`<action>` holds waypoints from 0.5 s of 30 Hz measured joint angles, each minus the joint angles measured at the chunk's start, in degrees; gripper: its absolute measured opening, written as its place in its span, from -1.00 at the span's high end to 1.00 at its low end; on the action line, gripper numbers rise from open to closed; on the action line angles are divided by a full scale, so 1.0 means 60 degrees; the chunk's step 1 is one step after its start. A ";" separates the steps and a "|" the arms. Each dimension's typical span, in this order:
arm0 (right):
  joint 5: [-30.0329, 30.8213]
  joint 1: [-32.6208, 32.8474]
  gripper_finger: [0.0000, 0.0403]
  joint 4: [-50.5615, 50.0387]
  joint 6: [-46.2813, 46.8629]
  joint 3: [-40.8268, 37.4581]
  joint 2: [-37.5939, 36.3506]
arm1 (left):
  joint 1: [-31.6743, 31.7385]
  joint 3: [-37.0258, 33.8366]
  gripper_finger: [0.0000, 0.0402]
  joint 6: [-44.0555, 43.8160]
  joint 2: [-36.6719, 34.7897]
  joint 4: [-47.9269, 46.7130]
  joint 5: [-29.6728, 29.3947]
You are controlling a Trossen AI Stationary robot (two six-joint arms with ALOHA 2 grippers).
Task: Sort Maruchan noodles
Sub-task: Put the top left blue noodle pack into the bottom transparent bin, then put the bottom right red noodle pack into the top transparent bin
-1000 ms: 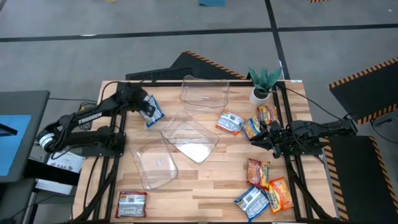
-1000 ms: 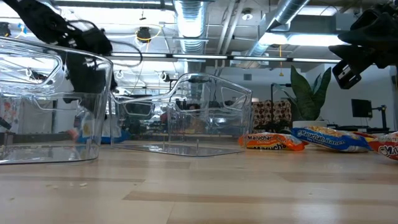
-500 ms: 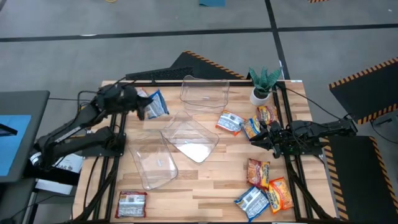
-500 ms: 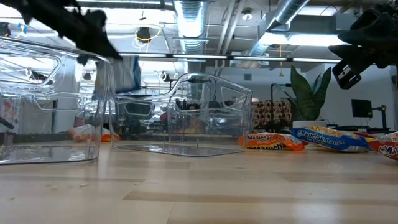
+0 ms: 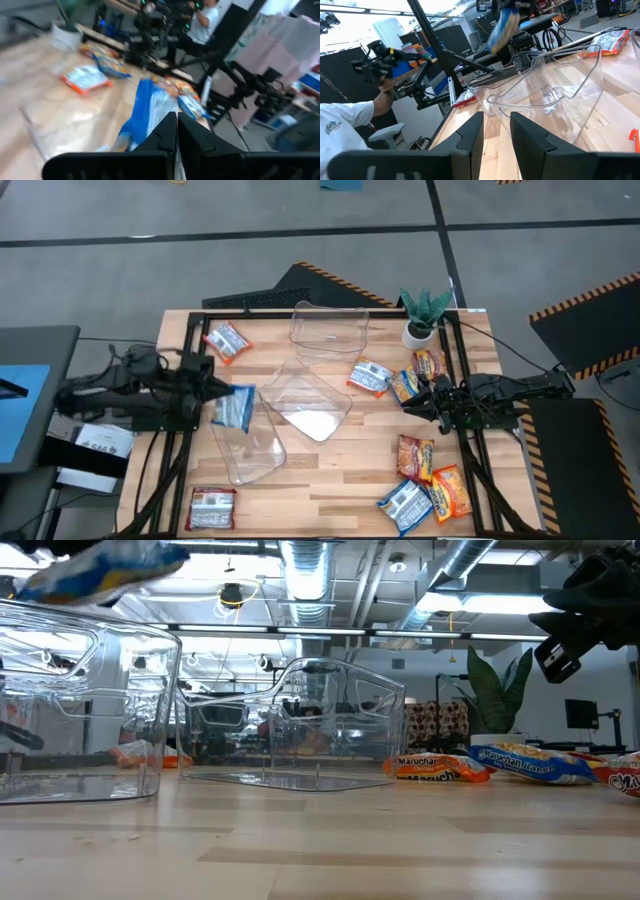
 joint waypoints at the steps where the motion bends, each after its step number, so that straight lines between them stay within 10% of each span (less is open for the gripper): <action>1: 0.0000 -0.0002 0.39 0.0000 -0.0004 0.0000 0.0004 | -0.0506 -0.0188 1.00 -0.0037 0.0161 0.0339 -0.0303; 15: 0.0000 -0.0003 0.39 0.0000 0.0000 0.0000 0.0003 | -0.5512 -0.0682 1.00 -0.0509 0.3368 0.1992 -0.4570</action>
